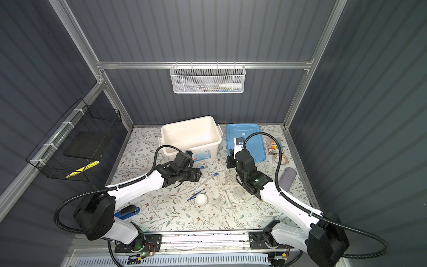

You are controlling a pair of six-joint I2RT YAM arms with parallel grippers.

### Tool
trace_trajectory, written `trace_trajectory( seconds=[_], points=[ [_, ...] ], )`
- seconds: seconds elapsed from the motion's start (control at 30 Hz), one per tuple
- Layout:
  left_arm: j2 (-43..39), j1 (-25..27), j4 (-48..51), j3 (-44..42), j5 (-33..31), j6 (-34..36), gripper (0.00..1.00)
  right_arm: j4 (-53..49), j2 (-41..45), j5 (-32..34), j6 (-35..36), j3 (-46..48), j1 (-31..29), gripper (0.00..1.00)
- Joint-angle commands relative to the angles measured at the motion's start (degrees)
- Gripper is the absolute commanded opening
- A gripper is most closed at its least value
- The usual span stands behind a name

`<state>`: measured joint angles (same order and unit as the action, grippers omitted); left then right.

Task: Organize the chemistry lab equipment
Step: 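Raise the tube with the right gripper and draw it back toward the blue lid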

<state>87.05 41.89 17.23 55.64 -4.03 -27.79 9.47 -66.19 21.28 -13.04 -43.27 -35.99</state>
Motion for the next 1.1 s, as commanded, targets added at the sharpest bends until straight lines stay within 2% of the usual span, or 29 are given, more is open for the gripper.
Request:
trace_trajectory(
  seconds=[0.0,1.07],
  points=[
    [0.73,-0.54,2.6,1.89,1.22,-1.09,0.78,3.92,-1.17,2.69,3.31,1.42,-0.63,0.13],
    [0.63,-1.03,2.72,1.32,1.22,-1.41,0.76,10.19,-7.72,3.24,4.24,4.05,-0.7,0.13]
  ],
)
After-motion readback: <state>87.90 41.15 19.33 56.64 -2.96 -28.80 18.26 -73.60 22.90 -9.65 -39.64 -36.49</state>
